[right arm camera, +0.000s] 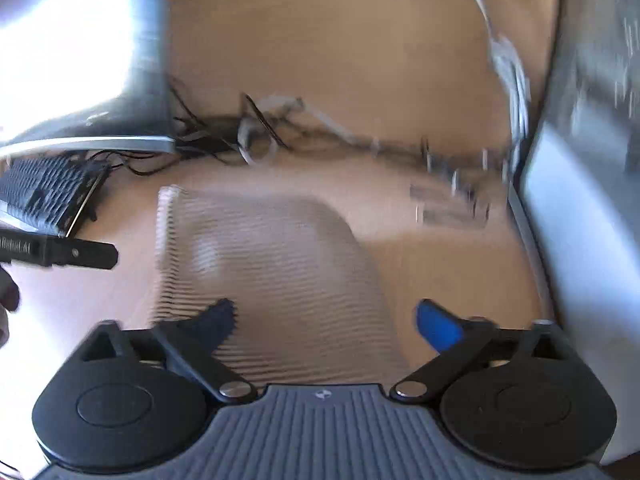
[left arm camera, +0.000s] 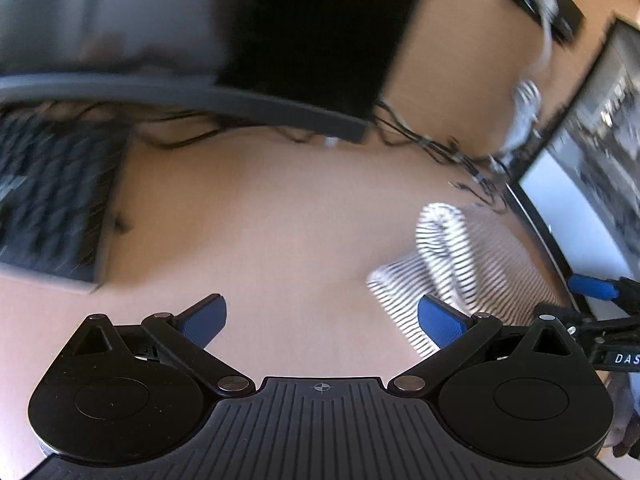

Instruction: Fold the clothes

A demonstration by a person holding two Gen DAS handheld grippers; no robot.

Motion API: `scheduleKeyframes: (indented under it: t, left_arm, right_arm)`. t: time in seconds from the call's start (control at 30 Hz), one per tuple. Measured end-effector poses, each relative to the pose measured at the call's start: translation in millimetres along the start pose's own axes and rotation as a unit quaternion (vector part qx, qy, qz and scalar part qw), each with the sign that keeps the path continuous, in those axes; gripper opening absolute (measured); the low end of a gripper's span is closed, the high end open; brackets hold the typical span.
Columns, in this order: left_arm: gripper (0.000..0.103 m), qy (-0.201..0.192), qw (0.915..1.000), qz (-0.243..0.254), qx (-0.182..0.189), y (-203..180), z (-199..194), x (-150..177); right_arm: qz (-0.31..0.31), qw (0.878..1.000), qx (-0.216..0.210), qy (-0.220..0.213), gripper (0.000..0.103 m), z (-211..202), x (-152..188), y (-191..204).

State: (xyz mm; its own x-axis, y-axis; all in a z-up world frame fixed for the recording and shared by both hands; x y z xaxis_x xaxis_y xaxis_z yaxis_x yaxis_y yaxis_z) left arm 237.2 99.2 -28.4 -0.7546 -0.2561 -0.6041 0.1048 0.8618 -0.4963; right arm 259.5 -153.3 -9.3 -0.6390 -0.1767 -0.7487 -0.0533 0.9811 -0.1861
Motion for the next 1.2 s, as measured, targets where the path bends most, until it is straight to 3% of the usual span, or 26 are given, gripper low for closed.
scheduleKeyframes:
  t: [0.03,0.1,0.23,0.27,0.37,0.43,0.57,0.73,0.93,1.07,1.2]
  left_arm:
    - [0.103,-0.007,0.9999,-0.009,-0.005,5.0,-8.2,2.0]
    - [0.103,-0.012,0.9995,-0.029,-0.01,13.4,-16.9,9.5]
    - [0.103,-0.004,0.999,-0.045,-0.007,18.0,-22.5,21.1]
    - [0.103,-0.005,0.999,-0.044,-0.003,16.4,-23.3,21.5]
    - [0.103,-0.016,0.9993,-0.014,0.03,-9.0,-22.2,6.1]
    - [0.103,-0.024,0.9982,0.008,0.054,-27.8,-21.3,-5.4]
    - [0.103,-0.004,0.9936,0.053,0.1,-68.6,6.5,-19.5]
    - [0.103,0.033,0.9928,0.08,0.082,-94.1,44.2,-16.6]
    - [0.103,0.039,0.9919,0.102,0.065,-102.0,49.1,-5.8]
    - [0.103,0.028,0.9948,0.085,0.048,-91.8,42.4,-3.3]
    - [0.103,-0.001,0.999,0.036,0.026,-66.1,19.8,-3.0]
  right_arm:
    - [-0.013,1.0,-0.005,-0.011,0.072,-8.1,-1.2,8.6]
    - [-0.04,0.999,-0.014,-0.031,0.06,-23.8,-3.3,26.1]
    - [-0.093,0.995,-0.034,0.014,0.052,-18.4,17.3,63.0]
    - [-0.107,0.993,-0.037,0.028,0.052,-15.5,23.9,71.5]
    - [-0.135,0.991,-0.02,0.015,0.054,-19.7,39.8,77.7]
    - [-0.128,0.991,-0.025,0.024,0.054,-24.2,41.4,73.1]
    - [-0.126,0.991,-0.028,0.017,0.054,-33.3,53.6,64.2]
    - [-0.107,0.994,-0.025,0.003,0.055,-44.4,59.8,56.0]
    - [-0.134,0.991,-0.014,-0.029,0.057,-57.2,53.9,60.6]
    - [-0.158,0.986,-0.002,-0.048,0.063,-58.6,48.7,72.0]
    - [-0.183,0.982,-0.007,-0.047,0.069,-55.8,51.8,85.2]
Point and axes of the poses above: each gripper's, at about its wrist camera, not at the fingertips, and z roughly the way its jaws point, y to its left, x to its underside, the point moved 2 cm from there along z, roughly the way its jaws point, and after that the axes turned 12 degrees about x, right-handed, at the moved point
